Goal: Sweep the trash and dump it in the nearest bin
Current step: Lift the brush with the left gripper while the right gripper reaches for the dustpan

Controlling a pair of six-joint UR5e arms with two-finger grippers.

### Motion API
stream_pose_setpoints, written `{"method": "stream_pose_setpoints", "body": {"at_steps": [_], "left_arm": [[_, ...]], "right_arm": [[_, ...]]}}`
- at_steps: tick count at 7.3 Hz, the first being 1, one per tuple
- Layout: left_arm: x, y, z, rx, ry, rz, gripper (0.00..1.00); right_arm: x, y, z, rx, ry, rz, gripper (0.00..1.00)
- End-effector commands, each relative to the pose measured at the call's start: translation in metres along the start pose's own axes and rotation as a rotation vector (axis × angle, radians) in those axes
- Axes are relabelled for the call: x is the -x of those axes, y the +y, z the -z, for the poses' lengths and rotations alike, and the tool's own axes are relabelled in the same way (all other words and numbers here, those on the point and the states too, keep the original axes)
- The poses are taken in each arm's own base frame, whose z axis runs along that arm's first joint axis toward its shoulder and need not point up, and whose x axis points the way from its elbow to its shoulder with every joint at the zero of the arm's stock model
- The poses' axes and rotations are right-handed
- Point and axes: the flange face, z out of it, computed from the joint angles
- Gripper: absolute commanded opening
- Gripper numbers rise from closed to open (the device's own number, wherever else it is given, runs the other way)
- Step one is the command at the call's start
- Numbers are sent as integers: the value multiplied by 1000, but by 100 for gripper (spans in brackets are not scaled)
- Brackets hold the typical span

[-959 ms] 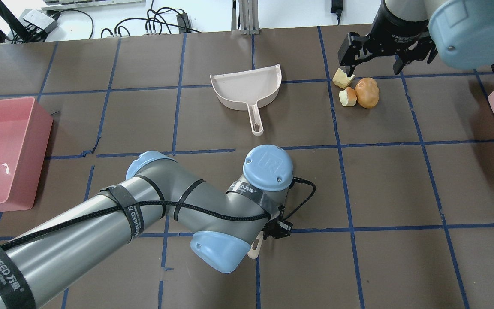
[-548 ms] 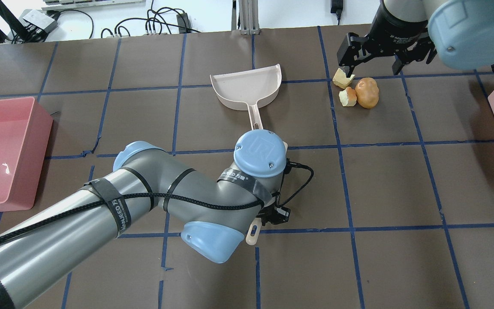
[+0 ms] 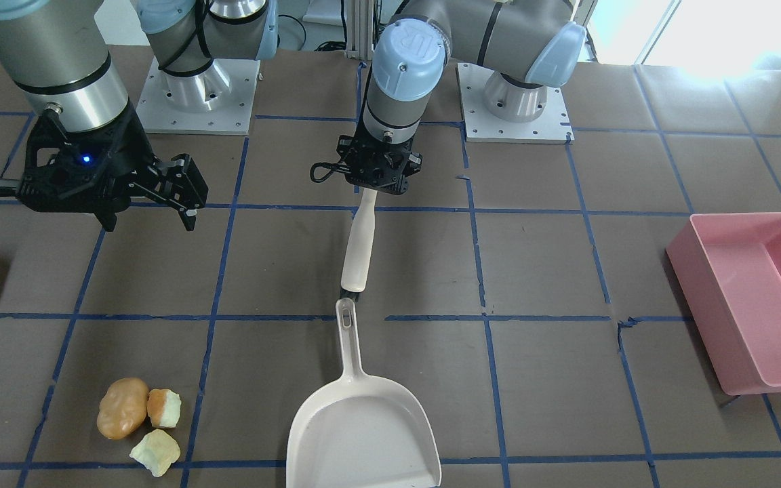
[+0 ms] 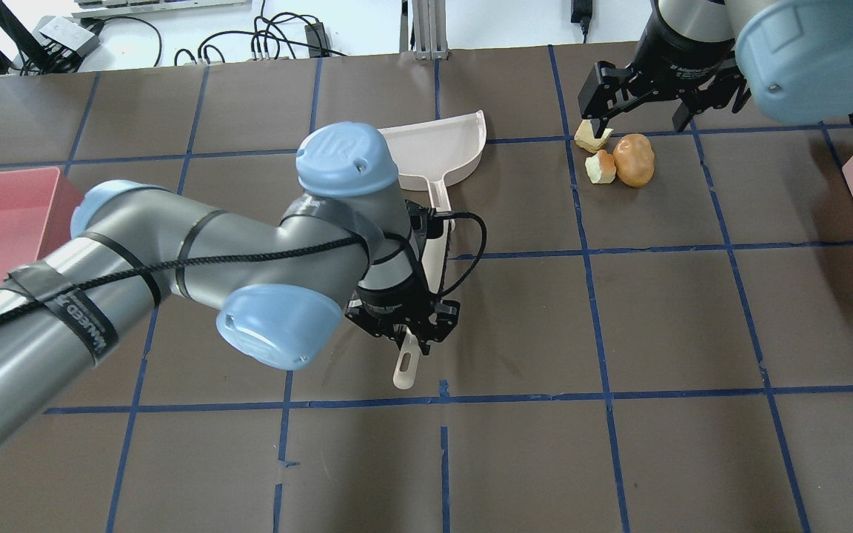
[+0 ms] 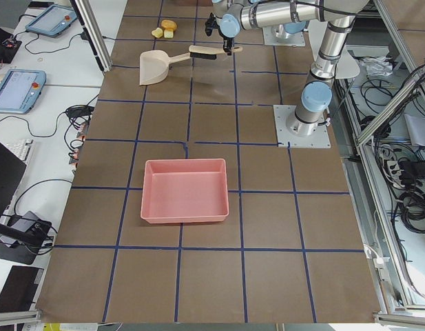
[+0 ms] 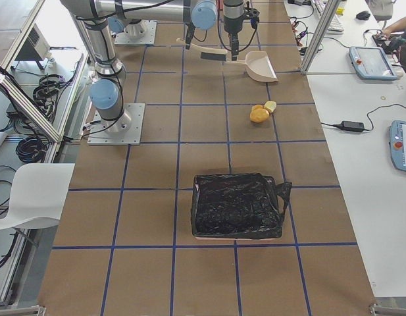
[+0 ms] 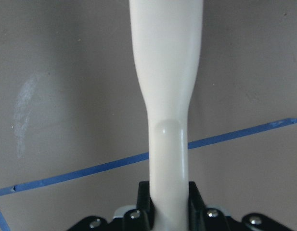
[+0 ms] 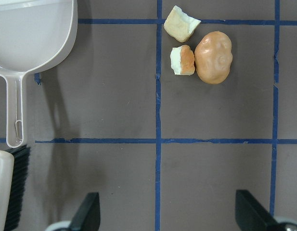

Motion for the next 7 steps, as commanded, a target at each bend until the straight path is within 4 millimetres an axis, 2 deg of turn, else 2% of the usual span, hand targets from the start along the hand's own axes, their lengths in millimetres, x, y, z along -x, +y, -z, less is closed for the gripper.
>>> {"method": "stream_pose_setpoints", "body": {"at_steps": [1,2,3,4,5,6,7], "left_arm": [[43,-15,66,-15,24,16,0],[73,-21,91,-83,-27,49,0],[114,-35,111,-159,-70,60,0],[162,-42,123,-174,-66,87,0],[201,-55,122,-178,-73,12,0],[215,-58,134,-190,-75,15,0],[206,-52,151,-162,-72,7,0]], "right_arm": [[2,4,-8,14,-3,4,100],[6,5,-8,16,-4,10,100],[15,7,-9,19,-5,24,100],[32,6,-20,39,-7,59,100],[56,8,-31,57,-10,105,100],[74,1,-46,52,-11,148,100],[99,-5,-65,27,-16,179,100]]}}
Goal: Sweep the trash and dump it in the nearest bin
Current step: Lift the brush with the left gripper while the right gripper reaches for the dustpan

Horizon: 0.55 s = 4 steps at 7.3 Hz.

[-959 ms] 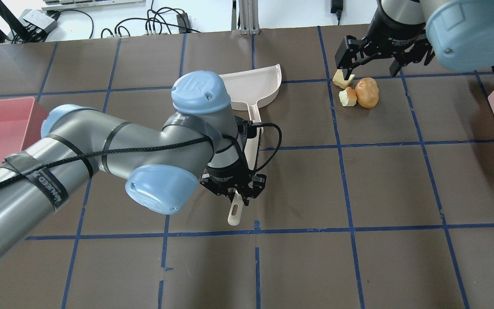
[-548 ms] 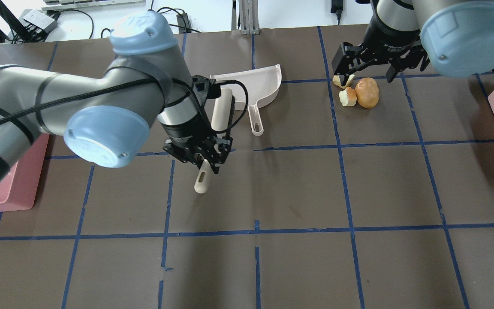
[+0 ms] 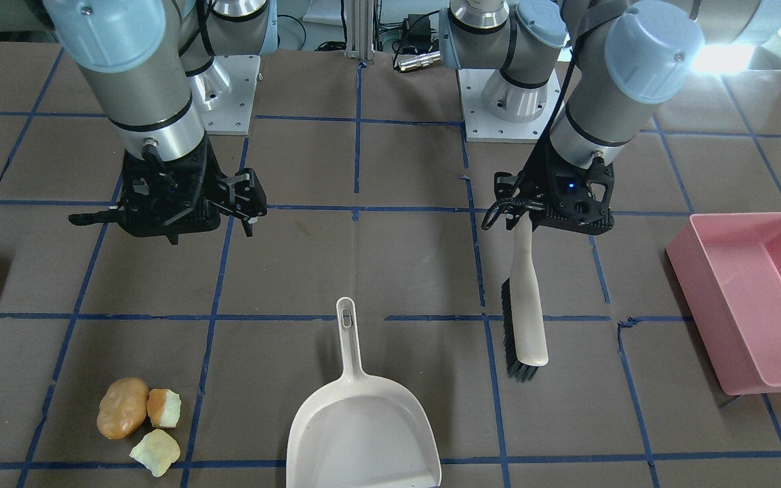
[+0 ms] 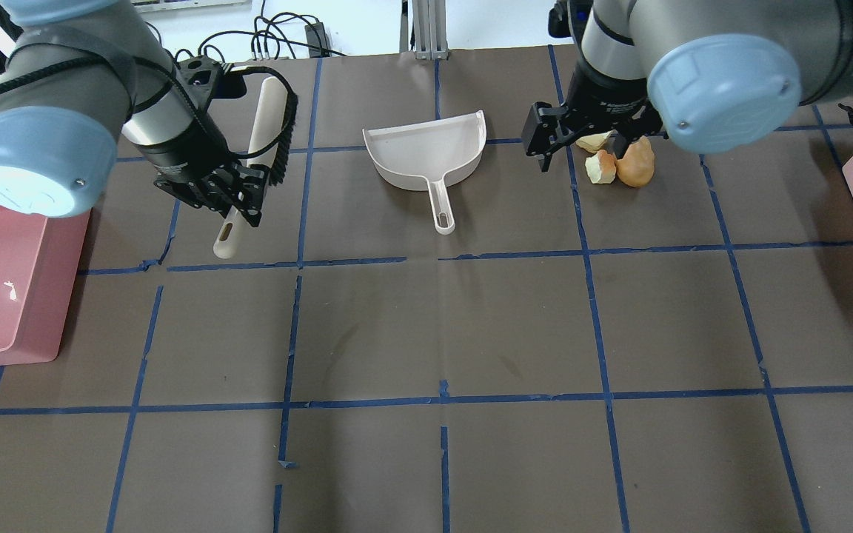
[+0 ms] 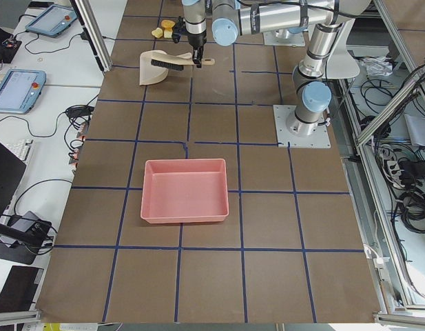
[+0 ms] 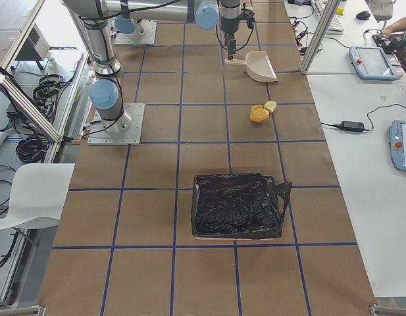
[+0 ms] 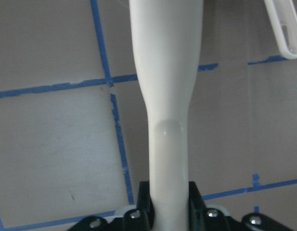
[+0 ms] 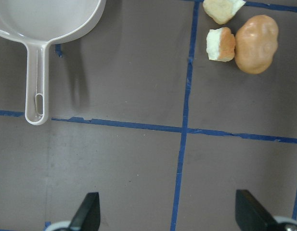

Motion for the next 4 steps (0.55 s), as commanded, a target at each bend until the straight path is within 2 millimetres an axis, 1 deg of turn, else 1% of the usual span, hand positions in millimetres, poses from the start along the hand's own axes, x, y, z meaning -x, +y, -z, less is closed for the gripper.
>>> {"method": "stream_pose_setpoints", "body": {"at_steps": [1,2,3,4], "left_arm": [[-11,8,49,48,4,28,0],[-40,11,80,43,-2,39,0],[-49,14,91,44,-64,5,0],[-43,17,93,48,-113,1,0]], "right_arm": [[70,-15,-50,-15,6,110,100],[110,-15,-64,-64,10,168,100],[122,-24,-83,-118,15,176,100],[122,-30,-99,-137,13,175,100]]}}
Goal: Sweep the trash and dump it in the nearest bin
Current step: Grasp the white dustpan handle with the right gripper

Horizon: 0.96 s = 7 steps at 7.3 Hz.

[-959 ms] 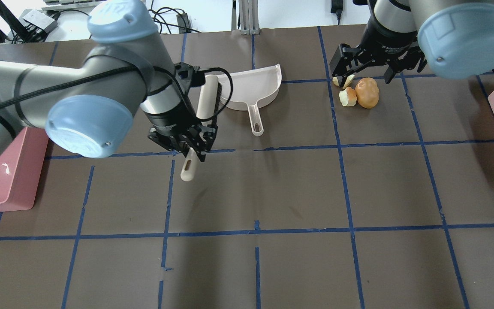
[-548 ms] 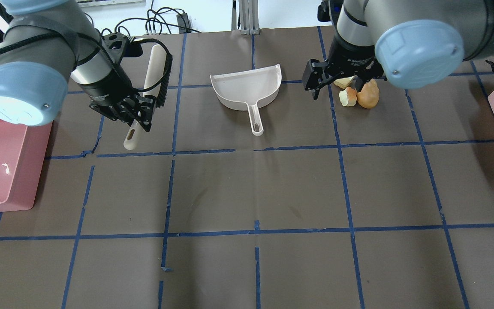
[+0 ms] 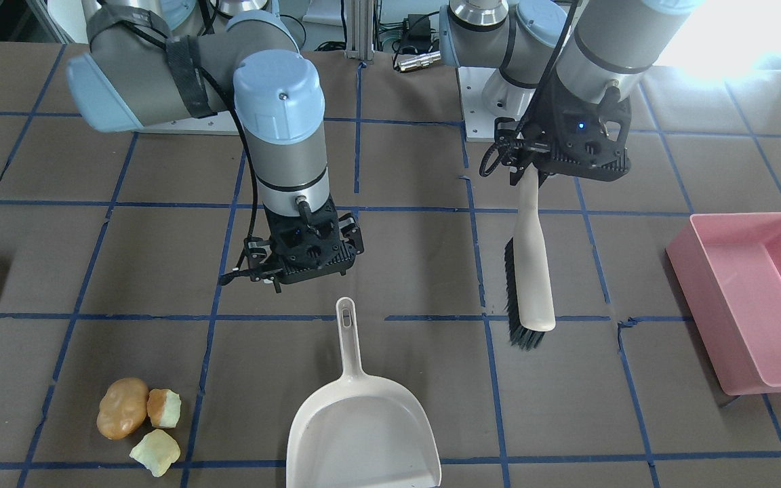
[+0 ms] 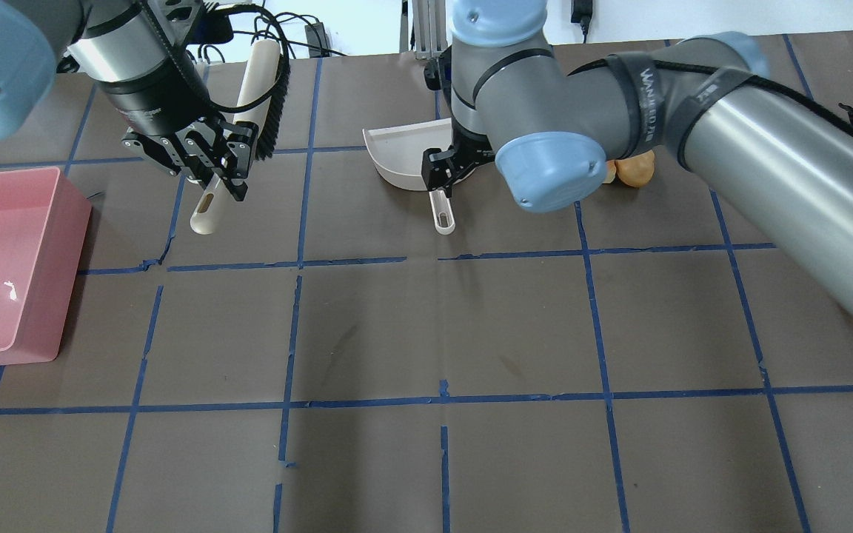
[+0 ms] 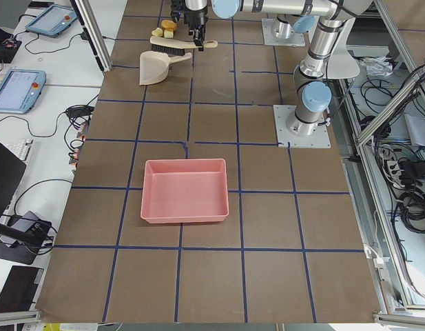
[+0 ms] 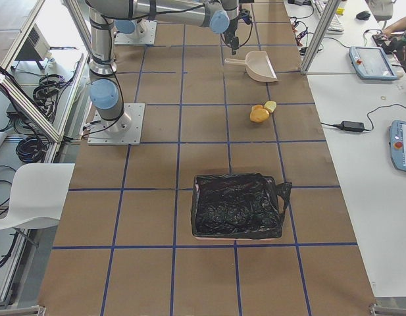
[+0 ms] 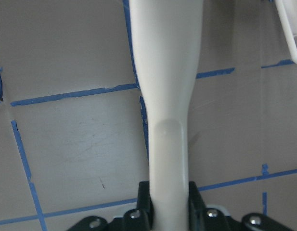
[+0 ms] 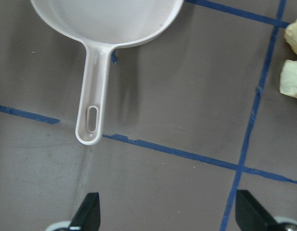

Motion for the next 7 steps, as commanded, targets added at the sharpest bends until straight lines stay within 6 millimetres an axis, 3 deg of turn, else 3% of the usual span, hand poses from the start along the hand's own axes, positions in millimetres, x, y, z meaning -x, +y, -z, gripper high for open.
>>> {"method": "stream_pose_setpoints", "body": {"at_steps": [1,2,4,6,7], "left_arm": [[-4,9,7,39,-52,-10,0],[-9,15,7,84,-15,4,0],[-9,22,1,121,-8,5,0],[-8,22,1,122,-15,4,0],[-8,23,1,124,-15,1,0]], "right_arm": [[7,-3,-31,-24,1,6,100],[9,0,-40,-30,-10,-6,100],[27,-1,-77,-68,-24,-115,100],[29,0,-83,-57,-29,-119,100],[24,0,-100,-34,-33,-164,99]]}}
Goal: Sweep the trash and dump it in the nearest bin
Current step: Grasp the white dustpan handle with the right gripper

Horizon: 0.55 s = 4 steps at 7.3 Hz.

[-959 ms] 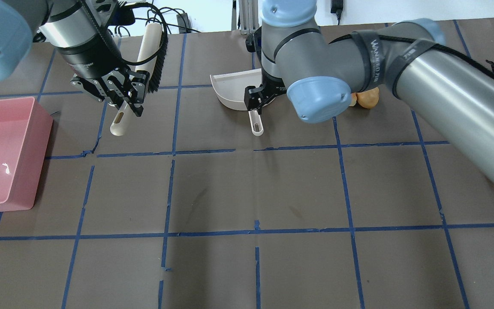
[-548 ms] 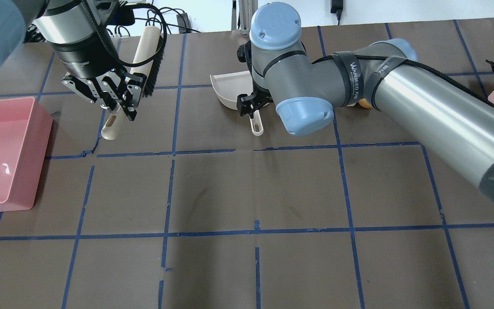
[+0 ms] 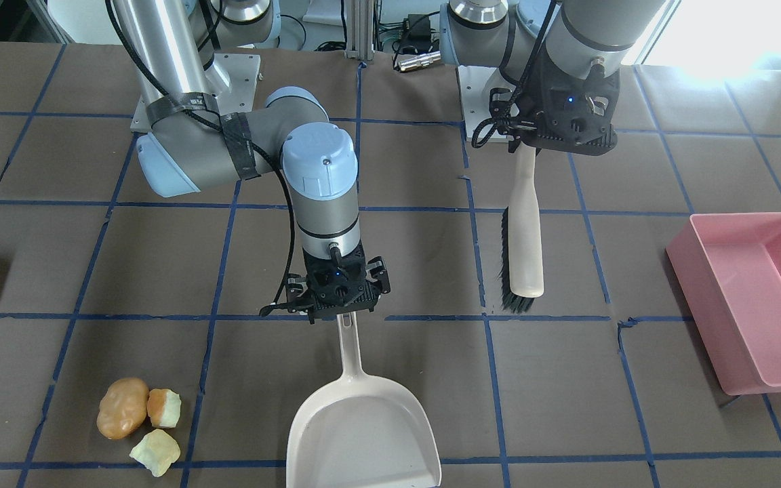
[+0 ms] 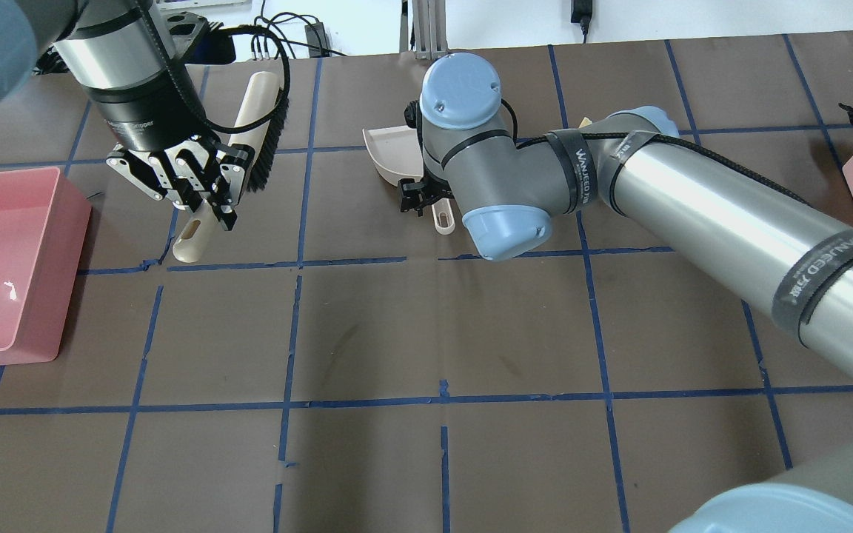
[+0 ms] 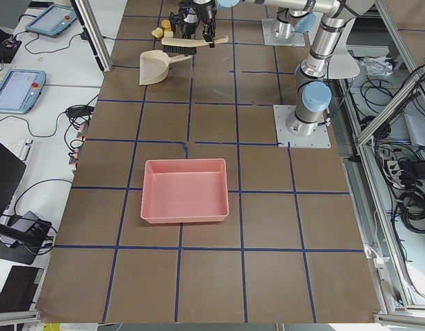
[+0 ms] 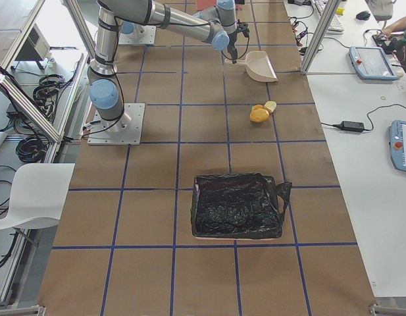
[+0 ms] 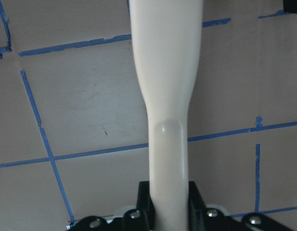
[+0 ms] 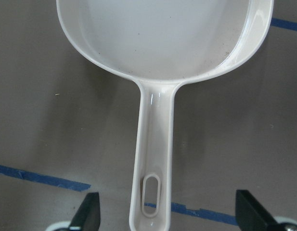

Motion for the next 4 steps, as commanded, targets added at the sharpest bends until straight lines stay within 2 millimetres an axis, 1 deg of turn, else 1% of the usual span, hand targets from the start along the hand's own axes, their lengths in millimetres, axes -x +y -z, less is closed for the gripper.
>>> {"method": "stream_pose_setpoints", "body": {"at_steps": [1,2,3,4], "left_arm": [[0,1,0,3,-3,-4,0],[0,1,0,3,-3,-4,0],[0,1,0,3,-3,-6,0],[0,1,0,3,-3,-6,0]], "right_arm": [[-1,-2,-14,-4,-34,-98,99],[1,0,-21,3,-51,-150,100],[2,0,-25,7,-53,-152,100],[2,3,-31,20,-49,-142,93]]}}
